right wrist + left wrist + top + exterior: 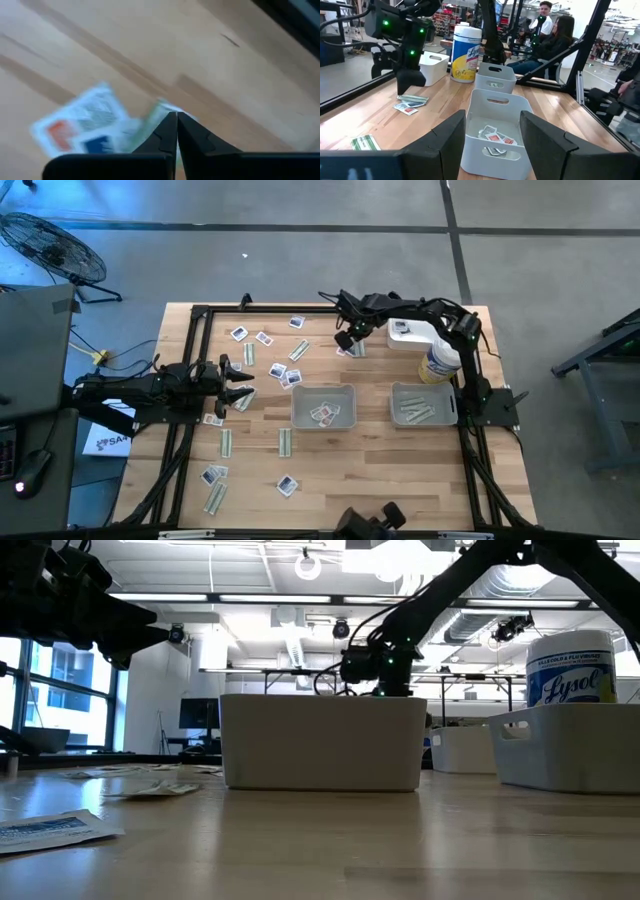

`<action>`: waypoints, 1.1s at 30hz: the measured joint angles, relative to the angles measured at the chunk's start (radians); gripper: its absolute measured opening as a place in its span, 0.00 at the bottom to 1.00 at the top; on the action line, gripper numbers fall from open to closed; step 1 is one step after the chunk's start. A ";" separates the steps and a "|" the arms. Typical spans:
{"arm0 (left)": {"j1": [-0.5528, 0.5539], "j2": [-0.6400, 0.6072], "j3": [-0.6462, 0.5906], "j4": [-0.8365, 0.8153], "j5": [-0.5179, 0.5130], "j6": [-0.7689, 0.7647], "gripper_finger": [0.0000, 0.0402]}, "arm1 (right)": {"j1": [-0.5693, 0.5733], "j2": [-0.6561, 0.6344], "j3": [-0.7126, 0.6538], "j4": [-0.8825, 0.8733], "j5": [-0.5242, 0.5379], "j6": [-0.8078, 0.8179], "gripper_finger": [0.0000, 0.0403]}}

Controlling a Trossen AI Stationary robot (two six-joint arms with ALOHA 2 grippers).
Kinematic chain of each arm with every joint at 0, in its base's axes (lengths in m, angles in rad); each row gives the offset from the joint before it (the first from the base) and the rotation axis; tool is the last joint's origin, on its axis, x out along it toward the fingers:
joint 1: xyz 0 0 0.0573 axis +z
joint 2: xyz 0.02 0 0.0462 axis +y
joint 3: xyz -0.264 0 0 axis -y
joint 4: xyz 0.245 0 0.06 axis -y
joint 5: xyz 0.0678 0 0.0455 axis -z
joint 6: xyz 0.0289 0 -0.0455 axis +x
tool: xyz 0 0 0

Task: Pick & Place First Aid Supplies
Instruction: Put the green pad into the right gray bin

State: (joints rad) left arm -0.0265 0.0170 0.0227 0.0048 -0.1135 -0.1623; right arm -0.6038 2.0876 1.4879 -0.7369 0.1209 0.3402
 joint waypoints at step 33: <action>0.000 0.000 0.000 0.000 0.000 0.000 0.46 | -0.041 0.024 0.006 -0.051 -0.054 0.078 0.18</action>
State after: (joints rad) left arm -0.0265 0.0170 0.0229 0.0051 -0.1135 -0.1623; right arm -0.6451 2.1113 1.4940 -0.7876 0.0667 0.4187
